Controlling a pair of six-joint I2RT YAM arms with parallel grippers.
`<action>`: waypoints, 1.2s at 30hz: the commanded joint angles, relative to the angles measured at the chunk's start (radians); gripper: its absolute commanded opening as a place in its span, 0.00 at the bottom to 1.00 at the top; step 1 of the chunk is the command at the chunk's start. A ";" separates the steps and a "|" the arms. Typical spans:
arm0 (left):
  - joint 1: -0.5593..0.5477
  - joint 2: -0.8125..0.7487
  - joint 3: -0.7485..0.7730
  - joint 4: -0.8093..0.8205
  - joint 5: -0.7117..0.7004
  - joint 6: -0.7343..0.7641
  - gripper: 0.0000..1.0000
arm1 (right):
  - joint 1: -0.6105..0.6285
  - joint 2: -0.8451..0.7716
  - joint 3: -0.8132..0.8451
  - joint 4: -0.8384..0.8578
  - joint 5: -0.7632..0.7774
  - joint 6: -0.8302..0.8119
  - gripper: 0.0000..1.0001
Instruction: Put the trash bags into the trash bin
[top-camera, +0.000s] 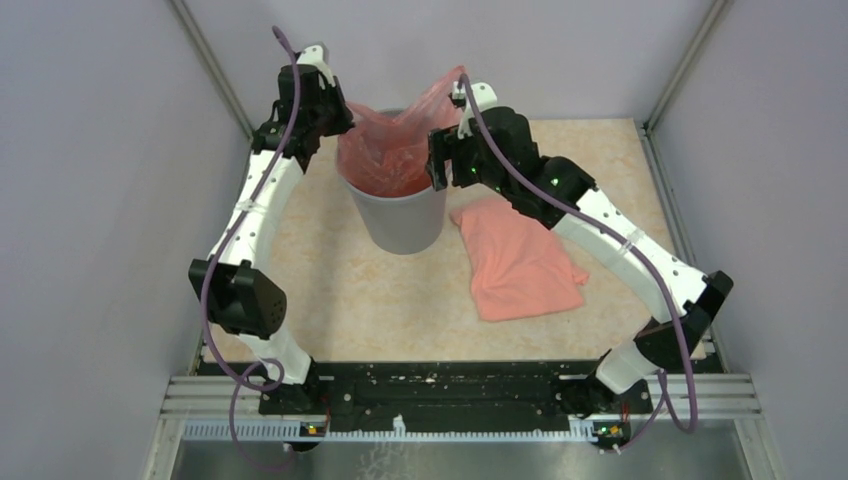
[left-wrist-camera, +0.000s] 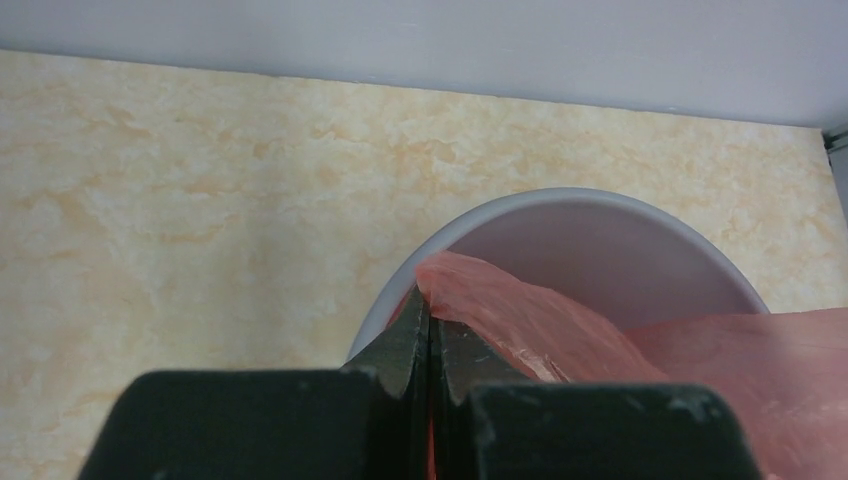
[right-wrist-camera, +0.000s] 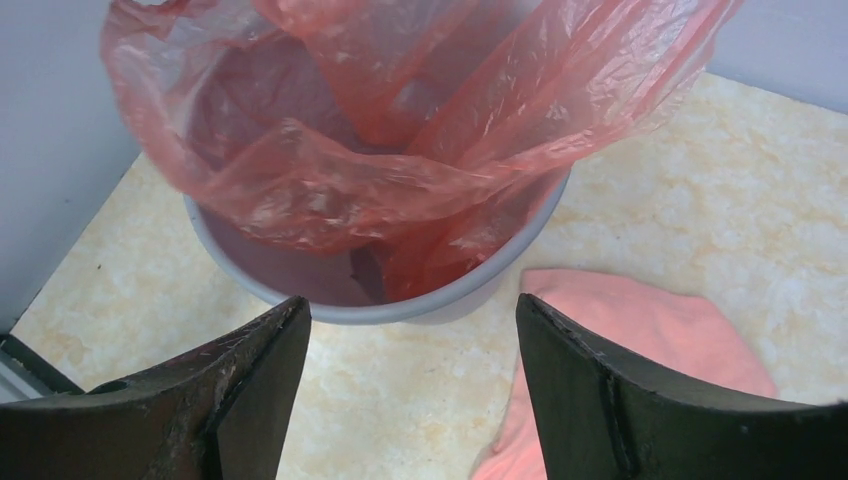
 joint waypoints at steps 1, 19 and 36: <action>0.003 0.001 -0.004 0.089 -0.002 0.012 0.00 | 0.011 -0.048 -0.037 0.051 0.060 -0.025 0.76; 0.006 -0.066 -0.064 0.094 0.001 0.035 0.00 | 0.036 -0.022 0.006 0.089 0.013 -0.115 0.64; 0.006 -0.088 -0.038 0.049 0.003 0.037 0.00 | 0.095 0.293 0.359 -0.014 -0.356 -0.395 0.64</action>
